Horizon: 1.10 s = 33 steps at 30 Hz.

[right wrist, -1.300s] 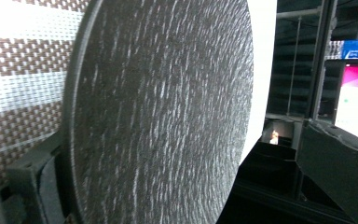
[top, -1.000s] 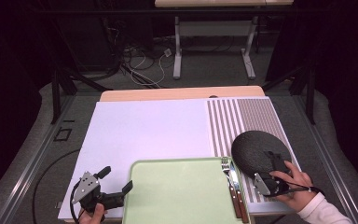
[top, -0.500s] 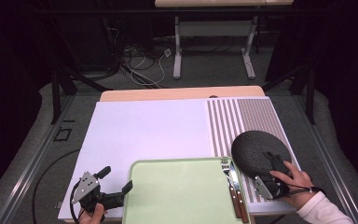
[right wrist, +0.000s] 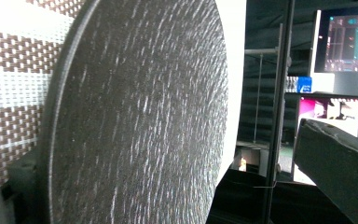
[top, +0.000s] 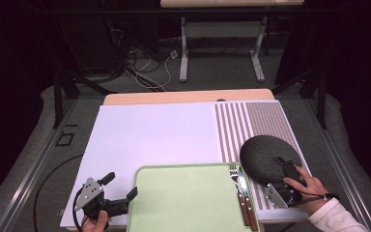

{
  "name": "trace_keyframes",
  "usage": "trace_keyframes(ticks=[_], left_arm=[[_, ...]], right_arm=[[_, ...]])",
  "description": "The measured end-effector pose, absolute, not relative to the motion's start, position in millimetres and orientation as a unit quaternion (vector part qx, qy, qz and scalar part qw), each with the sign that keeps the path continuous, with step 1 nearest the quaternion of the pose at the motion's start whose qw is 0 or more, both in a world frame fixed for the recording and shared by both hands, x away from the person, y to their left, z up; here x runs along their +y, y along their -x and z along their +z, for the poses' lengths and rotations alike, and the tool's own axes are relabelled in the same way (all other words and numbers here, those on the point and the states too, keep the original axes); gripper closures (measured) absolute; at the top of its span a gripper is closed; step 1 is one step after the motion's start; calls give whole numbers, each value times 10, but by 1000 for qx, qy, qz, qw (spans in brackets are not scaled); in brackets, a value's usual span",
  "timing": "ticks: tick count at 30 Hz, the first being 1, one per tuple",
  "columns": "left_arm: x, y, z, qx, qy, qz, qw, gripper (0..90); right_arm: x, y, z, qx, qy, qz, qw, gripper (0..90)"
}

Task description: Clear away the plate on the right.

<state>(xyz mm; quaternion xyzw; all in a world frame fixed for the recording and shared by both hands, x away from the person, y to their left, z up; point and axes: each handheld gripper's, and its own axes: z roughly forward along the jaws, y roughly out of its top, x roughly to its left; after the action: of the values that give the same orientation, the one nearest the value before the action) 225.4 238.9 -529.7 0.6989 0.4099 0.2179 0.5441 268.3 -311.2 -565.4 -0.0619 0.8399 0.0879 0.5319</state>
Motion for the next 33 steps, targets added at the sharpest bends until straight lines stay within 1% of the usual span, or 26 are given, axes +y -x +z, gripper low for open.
trace_keyframes(ticks=[6,7,9,10,12,15,16,18,24,26,27,29,33], left_arm=[[2392,-2259,-5297,409,-700,219,542,10],[2392,-2259,-5297,409,-701,220,542,11],[2392,-2259,-5297,408,-701,220,542,10],[2392,-2259,-5298,408,-701,219,542,11],[2392,-2259,-5298,408,-702,219,541,10],[2389,-2260,-5299,407,-703,219,541,11],[2388,-2261,-5298,407,-703,219,542,10],[2389,-2260,-5297,407,-702,220,541,11],[2389,-2260,-5297,407,-702,220,541,10],[2387,-2261,-5298,407,-702,220,541,11],[2387,-2261,-5298,407,-702,220,541,11],[2390,-2259,-5297,407,-702,220,541,11],[2390,-2259,-5297,407,-703,220,541,10]], right_arm=[[-3124,-2663,-5672,834,59,92,542,19],[-3115,-2644,-5651,840,55,74,534,27],[-3118,-2648,-5670,835,61,88,539,48],[-3115,-2640,-5665,837,64,82,538,75],[-3104,-2619,-5659,848,59,70,523,156],[-3095,-2585,-5616,852,54,42,518,205],[-3110,-2618,-5635,847,64,72,522,217],[-3113,-2596,-5591,852,53,63,518,248],[-3089,-2601,-5470,868,60,48,490,413],[-3080,-2591,-5433,876,50,36,479,438],[-3084,-2614,-5437,875,56,50,478,454],[-3086,-2630,-5411,883,59,55,462,496],[-3082,-2640,-5374,888,60,54,452,542]])
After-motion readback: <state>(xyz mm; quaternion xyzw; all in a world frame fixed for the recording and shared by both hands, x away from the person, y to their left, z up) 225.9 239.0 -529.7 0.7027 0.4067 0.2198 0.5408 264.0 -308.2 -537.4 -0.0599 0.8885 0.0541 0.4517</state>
